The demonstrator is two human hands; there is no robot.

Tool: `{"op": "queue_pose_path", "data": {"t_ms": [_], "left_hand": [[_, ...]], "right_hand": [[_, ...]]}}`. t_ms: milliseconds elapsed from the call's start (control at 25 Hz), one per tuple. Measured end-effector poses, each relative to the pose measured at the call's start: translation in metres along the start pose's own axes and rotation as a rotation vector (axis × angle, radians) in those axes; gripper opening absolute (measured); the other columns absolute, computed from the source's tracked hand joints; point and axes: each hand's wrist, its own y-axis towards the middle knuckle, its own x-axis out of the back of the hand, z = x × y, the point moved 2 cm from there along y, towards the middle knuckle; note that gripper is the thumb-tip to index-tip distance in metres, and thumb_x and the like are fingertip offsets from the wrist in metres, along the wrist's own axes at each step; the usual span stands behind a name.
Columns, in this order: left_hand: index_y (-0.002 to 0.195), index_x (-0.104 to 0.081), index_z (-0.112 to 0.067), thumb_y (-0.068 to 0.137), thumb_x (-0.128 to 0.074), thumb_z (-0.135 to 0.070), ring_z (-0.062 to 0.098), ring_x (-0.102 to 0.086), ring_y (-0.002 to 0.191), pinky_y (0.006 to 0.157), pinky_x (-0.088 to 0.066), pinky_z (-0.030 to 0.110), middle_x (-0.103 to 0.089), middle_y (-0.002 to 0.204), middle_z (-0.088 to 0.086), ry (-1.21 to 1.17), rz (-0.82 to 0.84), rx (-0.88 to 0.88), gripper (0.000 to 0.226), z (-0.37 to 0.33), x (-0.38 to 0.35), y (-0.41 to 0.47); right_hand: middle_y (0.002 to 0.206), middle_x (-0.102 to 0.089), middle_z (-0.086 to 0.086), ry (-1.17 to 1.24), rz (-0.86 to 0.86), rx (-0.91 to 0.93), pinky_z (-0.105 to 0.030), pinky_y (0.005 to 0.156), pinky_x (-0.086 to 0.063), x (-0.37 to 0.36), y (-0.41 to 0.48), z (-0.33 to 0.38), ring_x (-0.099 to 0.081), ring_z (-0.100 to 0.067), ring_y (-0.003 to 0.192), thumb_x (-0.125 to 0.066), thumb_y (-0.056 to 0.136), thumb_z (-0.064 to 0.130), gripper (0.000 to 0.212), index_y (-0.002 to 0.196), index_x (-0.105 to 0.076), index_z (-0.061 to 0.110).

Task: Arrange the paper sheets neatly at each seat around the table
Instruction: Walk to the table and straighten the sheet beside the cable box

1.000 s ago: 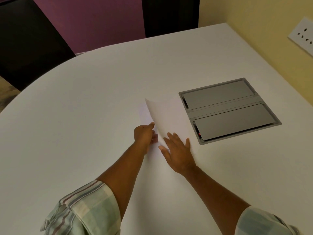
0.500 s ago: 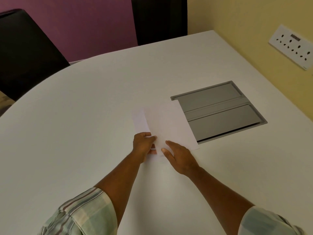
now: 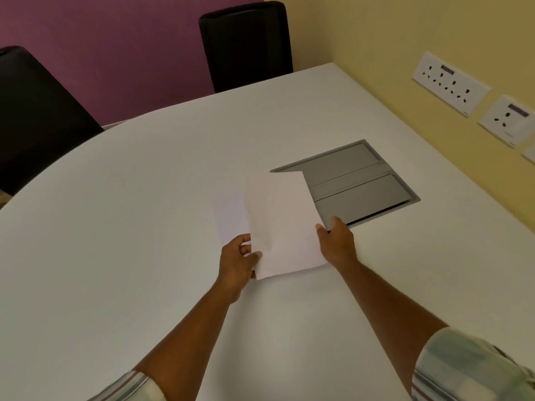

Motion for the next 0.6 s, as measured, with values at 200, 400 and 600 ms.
{"op": "queue_pose_path", "data": {"t_ms": [200, 400, 600], "left_hand": [[0.127, -0.068, -0.023, 0.098, -0.069, -0.004, 0.023, -0.077, 0.102, 0.084, -0.067, 0.048, -0.080, 0.112, 0.000, -0.034, 0.079, -0.024, 0.035, 0.014, -0.026, -0.054], [0.104, -0.077, -0.016, 0.099, -0.071, -0.019, 0.024, -0.080, 0.091, 0.072, -0.065, 0.033, -0.083, 0.099, 0.002, -0.097, 0.093, 0.058, 0.008, 0.020, -0.061, -0.079], [0.072, -0.065, -0.012, 0.090, -0.081, -0.020, 0.026, -0.064, 0.066, 0.060, -0.050, 0.034, -0.069, 0.075, 0.008, 0.069, 0.104, 0.144, 0.026, 0.026, -0.107, -0.088]], "right_hand": [[0.111, -0.072, -0.016, 0.333, -0.019, -0.181, -0.035, 0.083, -0.052, 0.048, -0.011, -0.027, -0.065, -0.022, 0.087, -0.072, 0.096, 0.015, 0.022, 0.113, -0.071, 0.001], [0.102, -0.076, -0.010, 0.340, -0.021, -0.141, -0.026, 0.071, -0.054, 0.094, -0.048, -0.067, -0.069, -0.023, 0.089, -0.072, 0.095, 0.015, 0.014, 0.105, -0.076, 0.006], [0.101, -0.072, -0.006, 0.268, -0.049, -0.180, -0.019, 0.066, -0.048, 0.144, -0.085, -0.129, -0.063, -0.013, 0.082, -0.074, 0.095, 0.017, 0.021, 0.111, -0.075, 0.005]]}}
